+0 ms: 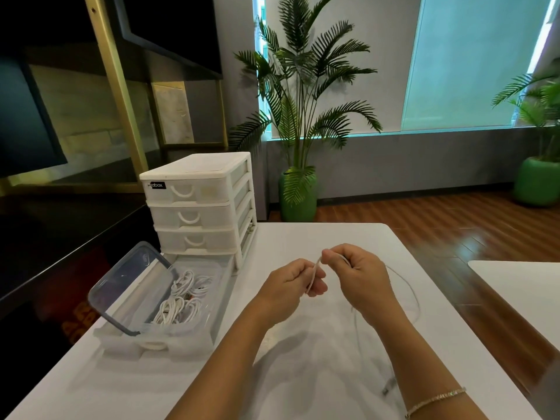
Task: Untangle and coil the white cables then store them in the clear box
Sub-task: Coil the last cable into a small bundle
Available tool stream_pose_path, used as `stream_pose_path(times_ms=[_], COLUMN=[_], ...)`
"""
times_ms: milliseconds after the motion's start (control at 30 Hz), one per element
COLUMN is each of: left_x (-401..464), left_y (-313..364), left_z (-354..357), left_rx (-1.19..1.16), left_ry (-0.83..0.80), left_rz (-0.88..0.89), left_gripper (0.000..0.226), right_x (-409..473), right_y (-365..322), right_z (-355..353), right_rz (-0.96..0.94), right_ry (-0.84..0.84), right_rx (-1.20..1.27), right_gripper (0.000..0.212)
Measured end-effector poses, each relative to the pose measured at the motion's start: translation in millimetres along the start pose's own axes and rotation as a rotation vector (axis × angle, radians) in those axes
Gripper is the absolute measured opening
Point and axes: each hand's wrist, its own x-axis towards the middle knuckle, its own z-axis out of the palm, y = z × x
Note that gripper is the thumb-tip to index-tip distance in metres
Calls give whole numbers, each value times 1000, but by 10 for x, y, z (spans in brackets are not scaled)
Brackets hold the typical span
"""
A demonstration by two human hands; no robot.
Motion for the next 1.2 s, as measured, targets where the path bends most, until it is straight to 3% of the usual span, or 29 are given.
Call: stream_pose_path(times_ms=[200, 367, 567, 733, 833, 967, 1067, 1200], left_x=[-52, -67, -46, -2, 14, 9, 0, 3], left_y=[86, 132, 158, 95, 81, 9, -55, -73], left_z=[22, -14, -89, -135, -176, -179, -156, -95], left_rx=[-172, -770, -1250, -1368, -1197, -464, -56, 133], left_ry=[-86, -52, 53, 188, 262, 321, 264, 198], left_rz=[-52, -158, -158, -143, -102, -15, 38, 54], left_gripper=[34, 32, 29, 30, 19, 17, 31, 40], right_x=[4, -8, -61, -102, -116, -138, -138, -114], right_y=[51, 77, 146, 137, 127, 103, 67, 53], right_z=[39, 68, 150, 208, 228, 246, 245, 205], right_rz=[22, -28, -24, -83, -139, -210, -247, -227], right_ry=[105, 138, -48, -214, -296, -329, -302, -175], right_rx=[46, -40, -232, -393, -470, -488, -458, -309], right_gripper=[19, 25, 30, 29, 29, 28, 27, 22])
